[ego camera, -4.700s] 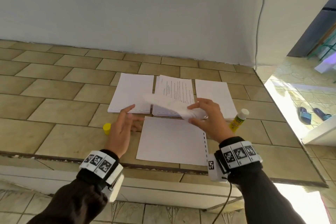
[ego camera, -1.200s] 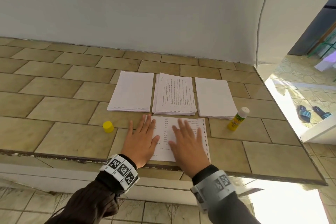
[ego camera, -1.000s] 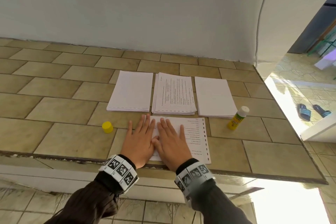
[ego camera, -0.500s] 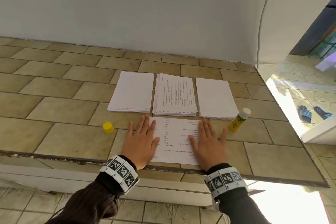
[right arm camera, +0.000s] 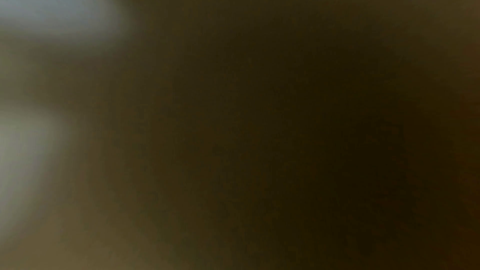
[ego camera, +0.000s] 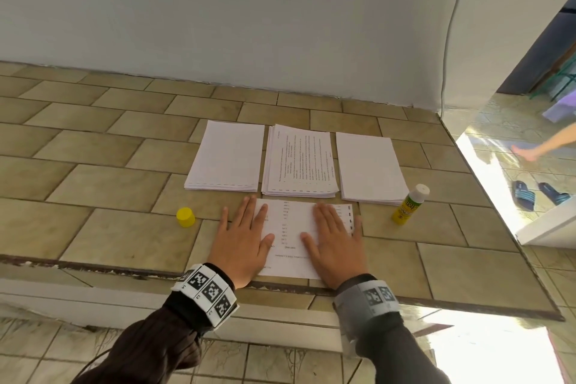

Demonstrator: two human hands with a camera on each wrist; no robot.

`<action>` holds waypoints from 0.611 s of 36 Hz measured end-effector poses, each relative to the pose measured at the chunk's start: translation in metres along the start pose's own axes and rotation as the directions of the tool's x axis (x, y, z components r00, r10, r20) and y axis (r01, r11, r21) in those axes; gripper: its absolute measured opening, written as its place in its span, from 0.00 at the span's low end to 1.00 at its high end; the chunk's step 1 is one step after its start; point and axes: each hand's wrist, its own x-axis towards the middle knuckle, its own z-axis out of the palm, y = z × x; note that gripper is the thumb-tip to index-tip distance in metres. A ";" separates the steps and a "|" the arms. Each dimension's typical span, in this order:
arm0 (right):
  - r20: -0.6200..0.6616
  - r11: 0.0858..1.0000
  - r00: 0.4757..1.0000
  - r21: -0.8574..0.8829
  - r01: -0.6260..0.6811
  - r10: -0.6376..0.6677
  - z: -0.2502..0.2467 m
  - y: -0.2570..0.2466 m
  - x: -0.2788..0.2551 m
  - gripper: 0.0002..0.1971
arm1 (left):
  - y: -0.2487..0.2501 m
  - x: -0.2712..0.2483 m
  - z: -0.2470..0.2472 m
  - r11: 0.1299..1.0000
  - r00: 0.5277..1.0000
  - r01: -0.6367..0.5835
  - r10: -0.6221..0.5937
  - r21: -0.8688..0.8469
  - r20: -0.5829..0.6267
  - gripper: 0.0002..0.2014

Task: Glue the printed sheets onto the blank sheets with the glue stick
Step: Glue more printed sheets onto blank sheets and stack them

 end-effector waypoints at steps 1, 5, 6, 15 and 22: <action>-0.001 1.000 1.000 -0.001 -0.029 0.029 -0.001 0.009 -0.002 0.44 | -0.001 0.000 0.001 1.000 1.000 -0.002 0.002 0.000 -0.001 0.44; 0.009 0.997 0.997 0.014 -0.076 0.076 -0.004 0.032 -0.011 0.44 | -0.002 0.000 0.002 1.000 1.000 -0.013 0.013 -0.028 -0.007 0.44; 0.016 0.997 0.997 0.005 -0.076 0.076 -0.005 0.034 -0.012 0.44 | -0.001 0.001 0.001 0.999 1.000 -0.014 0.014 -0.030 -0.005 0.44; 0.030 0.997 0.998 0.058 -0.057 0.055 -0.049 0.025 -0.023 0.29 | -0.002 0.002 0.003 1.000 0.999 -0.025 0.025 -0.001 0.019 0.46; 0.044 0.997 0.997 0.040 0.060 -0.062 -0.082 0.020 -0.002 0.24 | -0.006 0.001 0.003 0.998 0.998 -0.049 0.051 -0.046 0.043 0.52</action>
